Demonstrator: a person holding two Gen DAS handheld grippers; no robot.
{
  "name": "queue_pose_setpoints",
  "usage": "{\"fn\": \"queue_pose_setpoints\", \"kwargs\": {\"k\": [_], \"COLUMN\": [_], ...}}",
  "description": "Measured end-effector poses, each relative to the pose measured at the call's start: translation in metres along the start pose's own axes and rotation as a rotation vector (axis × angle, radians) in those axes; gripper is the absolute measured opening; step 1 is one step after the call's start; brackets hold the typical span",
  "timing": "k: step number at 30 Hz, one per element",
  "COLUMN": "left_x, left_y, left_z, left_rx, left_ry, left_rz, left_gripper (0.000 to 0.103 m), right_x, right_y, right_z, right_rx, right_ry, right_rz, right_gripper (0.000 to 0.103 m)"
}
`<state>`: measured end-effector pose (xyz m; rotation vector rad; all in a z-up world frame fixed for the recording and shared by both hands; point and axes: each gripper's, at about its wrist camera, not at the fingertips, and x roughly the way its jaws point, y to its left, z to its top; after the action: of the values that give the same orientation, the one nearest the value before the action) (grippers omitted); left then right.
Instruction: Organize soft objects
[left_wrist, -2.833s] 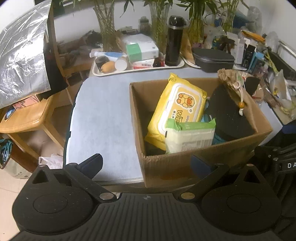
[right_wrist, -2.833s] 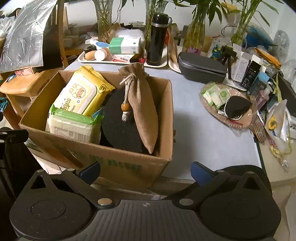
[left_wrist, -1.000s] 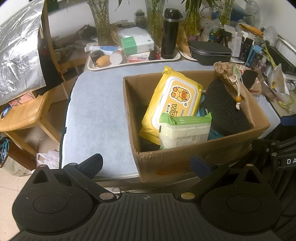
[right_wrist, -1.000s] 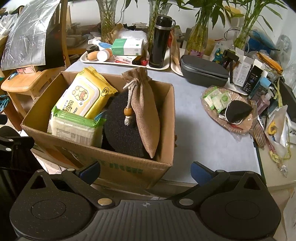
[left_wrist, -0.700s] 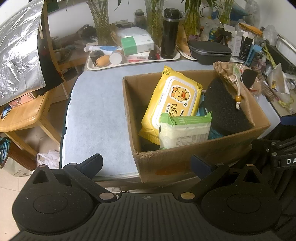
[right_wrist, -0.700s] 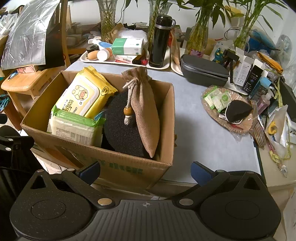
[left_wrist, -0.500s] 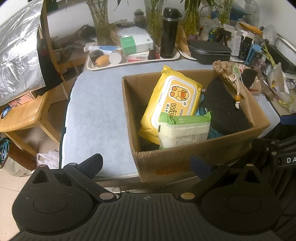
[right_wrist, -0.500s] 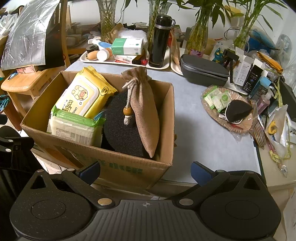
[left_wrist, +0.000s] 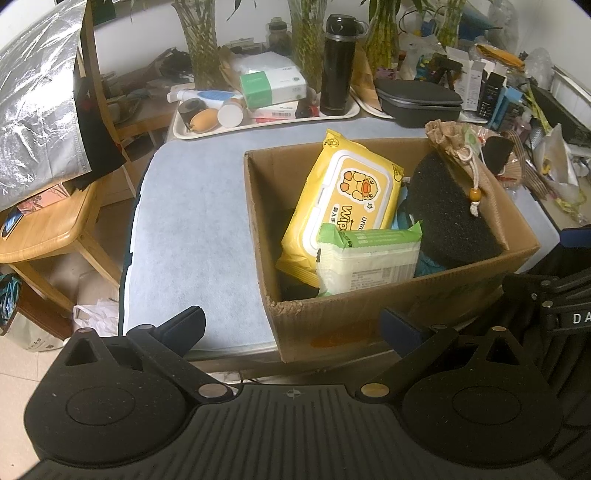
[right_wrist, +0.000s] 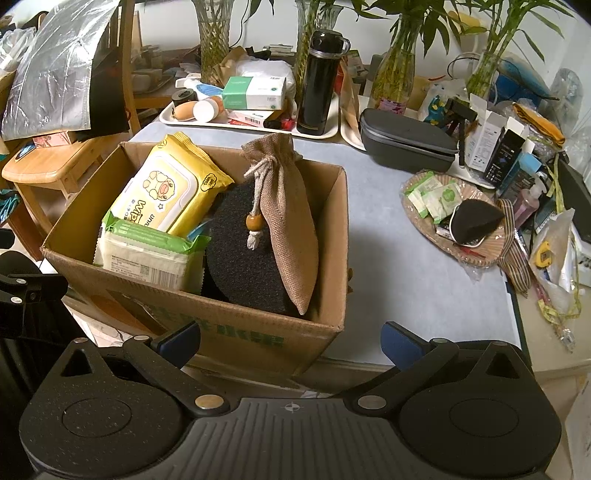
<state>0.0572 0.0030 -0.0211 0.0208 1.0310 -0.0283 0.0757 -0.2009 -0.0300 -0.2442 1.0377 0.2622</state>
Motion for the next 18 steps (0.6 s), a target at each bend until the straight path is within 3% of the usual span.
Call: {"fn": "queue_pose_setpoints", "kwargs": {"k": [18], "left_x": [0.0004], "left_y": [0.0004], "left_z": [-0.0014], "left_rx": [0.002], "left_ry": [0.001], "left_rz": [-0.001], "left_gripper": [0.103], "right_x": [-0.0003], "right_y": [0.0001], "right_z": [0.0003], "right_rx": [0.000], "right_ry": [-0.001], "right_rz": [-0.002], "right_gripper": [0.103]}}
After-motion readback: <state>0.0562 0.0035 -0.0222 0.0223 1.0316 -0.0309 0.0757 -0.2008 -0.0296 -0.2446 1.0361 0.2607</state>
